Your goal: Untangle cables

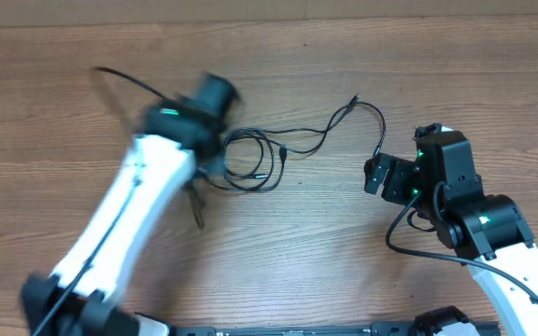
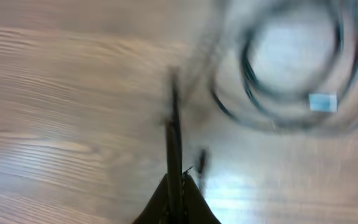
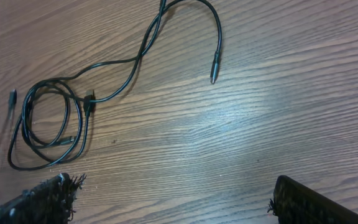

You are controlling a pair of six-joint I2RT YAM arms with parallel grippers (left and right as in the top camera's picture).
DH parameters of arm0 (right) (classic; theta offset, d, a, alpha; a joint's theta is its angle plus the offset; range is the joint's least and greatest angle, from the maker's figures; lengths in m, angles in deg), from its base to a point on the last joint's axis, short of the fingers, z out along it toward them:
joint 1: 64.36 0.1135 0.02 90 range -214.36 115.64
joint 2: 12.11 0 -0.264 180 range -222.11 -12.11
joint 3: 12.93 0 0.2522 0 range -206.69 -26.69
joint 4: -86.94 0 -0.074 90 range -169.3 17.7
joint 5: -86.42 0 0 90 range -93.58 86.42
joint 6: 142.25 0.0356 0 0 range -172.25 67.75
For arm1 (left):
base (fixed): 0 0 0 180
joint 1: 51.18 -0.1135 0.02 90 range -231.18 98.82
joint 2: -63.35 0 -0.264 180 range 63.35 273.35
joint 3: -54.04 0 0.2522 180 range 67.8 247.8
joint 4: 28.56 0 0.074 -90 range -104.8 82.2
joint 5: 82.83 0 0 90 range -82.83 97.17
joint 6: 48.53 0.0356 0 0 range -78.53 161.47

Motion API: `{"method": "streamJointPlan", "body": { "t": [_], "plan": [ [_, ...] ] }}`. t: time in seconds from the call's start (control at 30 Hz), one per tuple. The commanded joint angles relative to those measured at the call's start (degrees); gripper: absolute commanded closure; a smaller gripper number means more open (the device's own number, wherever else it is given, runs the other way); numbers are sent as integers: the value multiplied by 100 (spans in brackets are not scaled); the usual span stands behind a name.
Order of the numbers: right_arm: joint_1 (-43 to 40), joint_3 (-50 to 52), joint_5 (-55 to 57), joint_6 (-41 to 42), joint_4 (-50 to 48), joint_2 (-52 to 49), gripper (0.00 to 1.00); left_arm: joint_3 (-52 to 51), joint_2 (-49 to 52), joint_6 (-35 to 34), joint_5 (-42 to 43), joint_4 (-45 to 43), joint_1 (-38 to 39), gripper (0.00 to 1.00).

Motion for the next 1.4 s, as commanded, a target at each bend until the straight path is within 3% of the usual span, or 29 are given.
{"method": "streamJointPlan", "body": {
  "t": [0.0,0.2,0.37,0.57,0.8,0.97,1.07,1.37],
  "plan": [
    [-26,-57,-15,-13,-26,-7,0,566,-599,-142,-289,57,-1233,96],
    [-26,-57,-46,-11,-26,-7,0,728,-927,-345,-267,-20,-3257,96],
    [-26,-57,-103,-11,-24,-7,0,723,-927,-367,846,70,-4625,96],
    [-26,-55,-164,-13,22,-7,0,726,-927,-1233,376,125,-5189,96],
    [-26,-55,-162,-13,17,-7,0,772,-927,-1113,428,-101,-6231,96],
    [-26,-55,-162,-13,15,-7,0,780,-927,-1696,1648,-212,-7335,96],
    [-26,-55,-162,-15,17,-7,0,780,-927,-1961,2286,-675,-7866,96],
    [-28,-55,-160,-15,17,-7,0,1025,-861,-1757,1823,-2232,-8644,96]
  ]
}}
